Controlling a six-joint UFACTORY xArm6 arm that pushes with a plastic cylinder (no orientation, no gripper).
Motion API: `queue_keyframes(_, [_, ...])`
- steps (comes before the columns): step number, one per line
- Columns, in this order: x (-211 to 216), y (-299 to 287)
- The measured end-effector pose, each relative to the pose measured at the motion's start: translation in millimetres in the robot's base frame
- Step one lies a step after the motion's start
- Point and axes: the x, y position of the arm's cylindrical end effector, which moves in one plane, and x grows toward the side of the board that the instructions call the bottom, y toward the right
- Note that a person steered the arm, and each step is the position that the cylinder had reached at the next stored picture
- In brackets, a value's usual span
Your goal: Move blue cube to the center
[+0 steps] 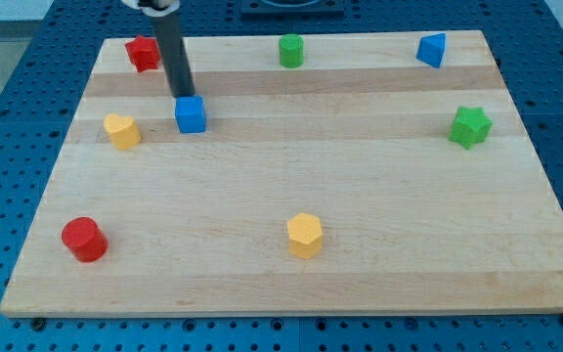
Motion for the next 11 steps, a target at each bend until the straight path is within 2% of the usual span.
queue_keyframes(1, [7.2,-24.9])
queue_keyframes(4, [33.0,-19.9])
queue_keyframes(6, [36.5,24.0])
queue_keyframes(11, [103.5,106.5])
